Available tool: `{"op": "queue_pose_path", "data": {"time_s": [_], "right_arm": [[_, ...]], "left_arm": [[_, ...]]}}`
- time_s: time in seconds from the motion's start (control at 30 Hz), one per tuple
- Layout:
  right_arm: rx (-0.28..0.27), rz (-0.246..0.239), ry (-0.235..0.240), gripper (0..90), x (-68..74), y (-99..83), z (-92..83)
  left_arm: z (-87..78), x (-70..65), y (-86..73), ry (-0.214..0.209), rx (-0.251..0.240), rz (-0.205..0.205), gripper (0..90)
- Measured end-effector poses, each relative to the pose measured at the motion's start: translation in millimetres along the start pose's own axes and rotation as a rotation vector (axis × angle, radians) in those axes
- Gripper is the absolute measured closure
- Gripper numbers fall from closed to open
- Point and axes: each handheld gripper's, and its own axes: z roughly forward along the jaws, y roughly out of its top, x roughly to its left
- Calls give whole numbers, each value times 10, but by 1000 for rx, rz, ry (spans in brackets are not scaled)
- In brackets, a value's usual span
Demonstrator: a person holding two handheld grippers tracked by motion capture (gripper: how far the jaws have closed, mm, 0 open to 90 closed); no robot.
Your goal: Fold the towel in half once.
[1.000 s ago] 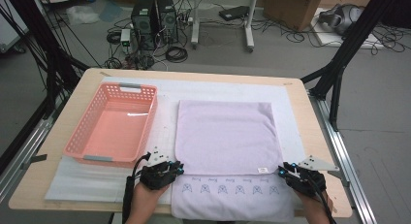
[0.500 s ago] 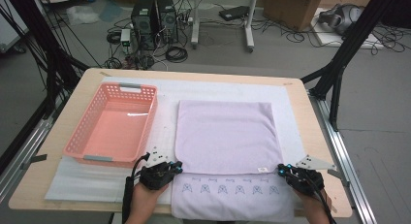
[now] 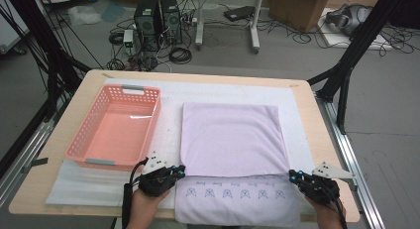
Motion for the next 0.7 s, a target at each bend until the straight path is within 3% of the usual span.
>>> {"op": "queue_pose_path", "data": {"time_s": [0.23,0.43,0.7], "right_arm": [[-5,-21,12,877,83,-84,-154],[-11,-21,13,877,97,-106,-188],[-23,-32,25,877,179,-130,-298]], "left_arm": [[-155,-134,-93,-14,7,17,881],[-171,-145,-94,-16,-6,17,882],[-312,-192,-133,-32,-20,15,882]]}}
